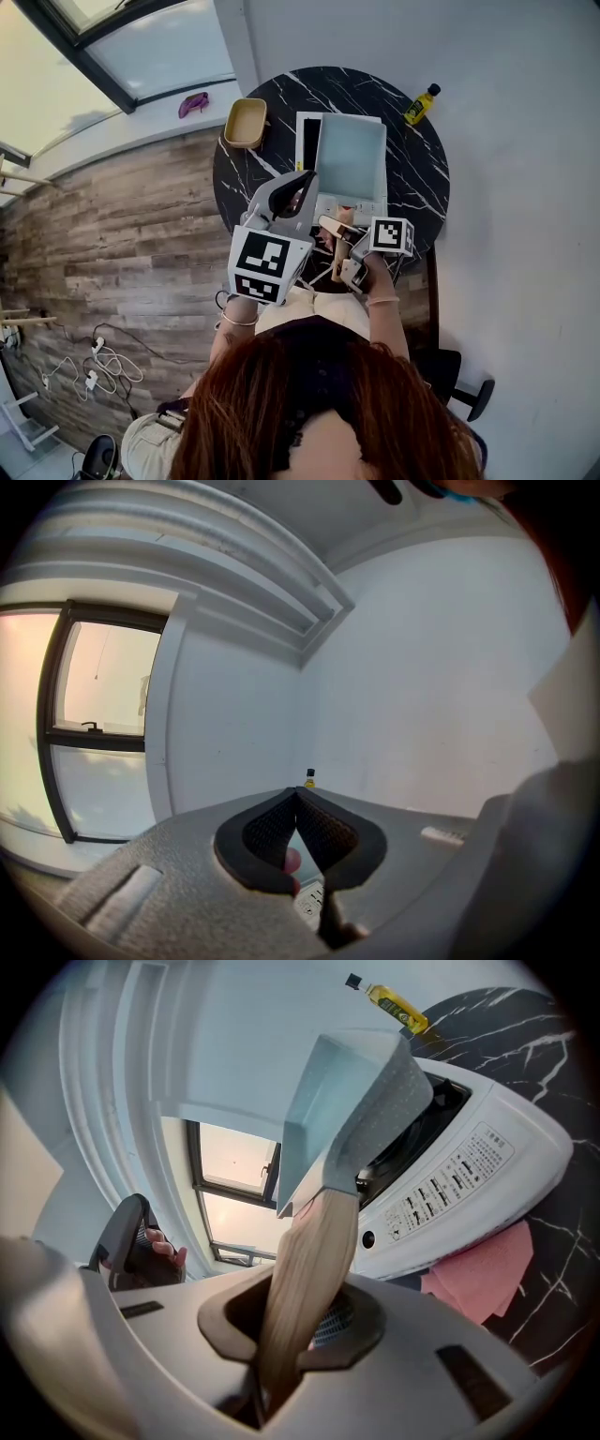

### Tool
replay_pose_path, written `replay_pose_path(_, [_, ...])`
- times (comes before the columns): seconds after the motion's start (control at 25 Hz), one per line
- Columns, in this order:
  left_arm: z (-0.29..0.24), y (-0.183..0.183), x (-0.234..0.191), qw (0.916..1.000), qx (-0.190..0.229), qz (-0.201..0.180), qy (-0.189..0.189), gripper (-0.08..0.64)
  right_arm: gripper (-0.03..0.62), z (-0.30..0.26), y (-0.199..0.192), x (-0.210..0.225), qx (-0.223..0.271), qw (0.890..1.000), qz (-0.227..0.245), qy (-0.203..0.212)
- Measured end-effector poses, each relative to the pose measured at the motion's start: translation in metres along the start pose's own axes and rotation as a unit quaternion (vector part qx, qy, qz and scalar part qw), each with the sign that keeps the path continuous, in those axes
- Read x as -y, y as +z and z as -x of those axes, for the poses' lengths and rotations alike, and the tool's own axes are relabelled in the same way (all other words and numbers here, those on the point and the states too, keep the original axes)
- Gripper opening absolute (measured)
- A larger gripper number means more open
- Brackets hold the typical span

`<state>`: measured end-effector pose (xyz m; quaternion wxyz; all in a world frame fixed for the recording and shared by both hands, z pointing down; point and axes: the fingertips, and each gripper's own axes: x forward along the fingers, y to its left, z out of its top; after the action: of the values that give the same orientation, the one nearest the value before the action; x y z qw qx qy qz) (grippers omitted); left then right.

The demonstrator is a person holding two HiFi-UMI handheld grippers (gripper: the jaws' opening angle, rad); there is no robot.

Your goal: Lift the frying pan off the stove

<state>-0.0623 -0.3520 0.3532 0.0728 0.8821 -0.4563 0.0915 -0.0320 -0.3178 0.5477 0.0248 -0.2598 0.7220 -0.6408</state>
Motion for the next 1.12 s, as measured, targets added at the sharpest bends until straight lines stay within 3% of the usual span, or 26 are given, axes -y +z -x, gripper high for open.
replay_pose_path(0.52, [0.004, 0.008, 0.016, 0.9999, 0.015, -0.001, -0.006, 0.013, 0.064, 0.013, -0.014, -0.020, 0.002, 1.000, 0.019, 0.005])
replay_pose_path(1.12, [0.027, 0.005, 0.060, 0.9998, 0.013, -0.012, 0.006, 0.012, 0.066, 0.049, -0.056, -0.031, -0.027, 0.998, 0.050, 0.024])
